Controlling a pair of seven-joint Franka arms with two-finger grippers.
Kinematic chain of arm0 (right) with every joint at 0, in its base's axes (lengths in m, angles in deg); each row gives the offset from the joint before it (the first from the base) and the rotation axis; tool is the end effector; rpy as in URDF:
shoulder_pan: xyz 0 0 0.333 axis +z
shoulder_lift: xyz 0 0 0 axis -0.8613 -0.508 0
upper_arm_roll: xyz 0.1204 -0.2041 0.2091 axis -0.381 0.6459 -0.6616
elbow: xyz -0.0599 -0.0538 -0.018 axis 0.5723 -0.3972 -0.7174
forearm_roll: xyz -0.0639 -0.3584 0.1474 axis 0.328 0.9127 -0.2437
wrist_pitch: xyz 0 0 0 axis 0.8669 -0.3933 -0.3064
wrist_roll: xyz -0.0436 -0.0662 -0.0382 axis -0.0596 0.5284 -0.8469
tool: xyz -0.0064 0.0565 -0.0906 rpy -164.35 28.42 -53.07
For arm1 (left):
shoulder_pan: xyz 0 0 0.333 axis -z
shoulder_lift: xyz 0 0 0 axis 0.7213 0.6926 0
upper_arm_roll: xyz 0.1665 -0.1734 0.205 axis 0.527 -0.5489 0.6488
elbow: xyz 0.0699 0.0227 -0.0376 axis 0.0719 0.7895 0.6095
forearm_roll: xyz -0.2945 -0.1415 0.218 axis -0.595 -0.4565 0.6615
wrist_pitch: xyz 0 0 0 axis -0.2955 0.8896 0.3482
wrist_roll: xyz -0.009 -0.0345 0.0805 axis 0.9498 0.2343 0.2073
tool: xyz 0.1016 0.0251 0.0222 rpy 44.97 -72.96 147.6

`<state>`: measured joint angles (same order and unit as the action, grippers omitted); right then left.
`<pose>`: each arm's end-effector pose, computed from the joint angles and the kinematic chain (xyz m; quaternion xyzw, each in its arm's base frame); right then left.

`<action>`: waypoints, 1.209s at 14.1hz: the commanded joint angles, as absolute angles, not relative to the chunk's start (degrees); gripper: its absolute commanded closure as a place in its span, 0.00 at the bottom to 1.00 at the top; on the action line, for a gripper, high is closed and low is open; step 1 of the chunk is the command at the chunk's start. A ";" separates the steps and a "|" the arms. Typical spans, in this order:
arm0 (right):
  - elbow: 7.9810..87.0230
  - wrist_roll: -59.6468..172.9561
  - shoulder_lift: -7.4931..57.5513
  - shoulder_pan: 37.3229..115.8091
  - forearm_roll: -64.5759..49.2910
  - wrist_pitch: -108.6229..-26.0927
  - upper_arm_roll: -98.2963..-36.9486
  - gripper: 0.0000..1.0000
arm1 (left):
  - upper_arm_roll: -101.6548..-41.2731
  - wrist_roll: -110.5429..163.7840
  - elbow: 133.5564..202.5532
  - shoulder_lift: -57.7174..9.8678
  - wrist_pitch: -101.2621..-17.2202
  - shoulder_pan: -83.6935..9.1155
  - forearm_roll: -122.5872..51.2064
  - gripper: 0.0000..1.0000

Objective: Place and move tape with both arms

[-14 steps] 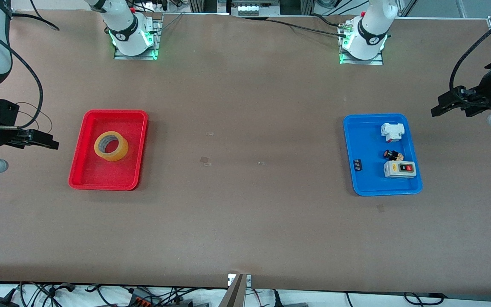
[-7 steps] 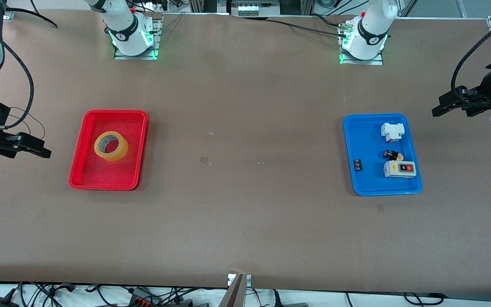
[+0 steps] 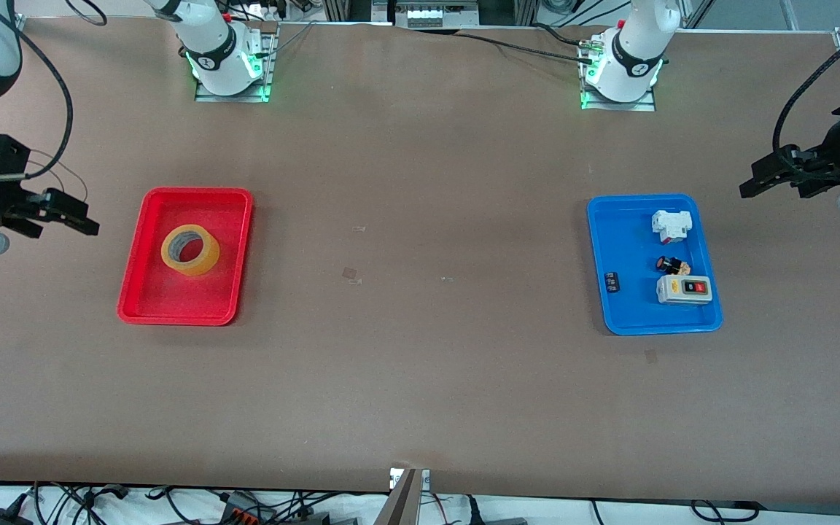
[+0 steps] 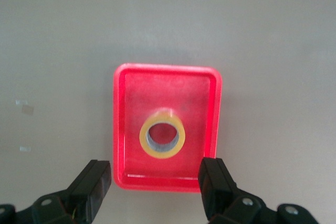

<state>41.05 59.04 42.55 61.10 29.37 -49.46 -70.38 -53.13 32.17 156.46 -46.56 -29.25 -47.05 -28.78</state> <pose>0.5934 -0.0099 0.5564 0.9999 0.0141 -0.0078 0.0030 0.5645 0.0056 0.6075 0.9991 0.0161 -0.0351 0.0181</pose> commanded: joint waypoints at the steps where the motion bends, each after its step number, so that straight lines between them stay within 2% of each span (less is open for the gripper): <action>1: 48.67 57.56 47.70 60.61 28.33 -52.46 -70.17 0.00 | -53.23 31.84 155.71 -46.91 -28.21 -47.04 -28.72 0.00; 3: 47.45 57.82 47.35 60.78 28.41 -50.27 -70.26 0.00 | -53.23 31.75 155.71 -46.91 -28.21 -46.95 -28.72 0.00; 13: 46.04 58.26 47.97 60.44 28.15 -49.56 -70.35 0.00 | -53.31 31.75 155.79 -46.91 -28.21 -46.95 -28.63 0.00; 17: 46.13 58.26 48.05 56.93 28.41 -49.47 -73.67 0.00 | -53.31 31.75 155.79 -46.91 -28.21 -46.95 -28.63 0.00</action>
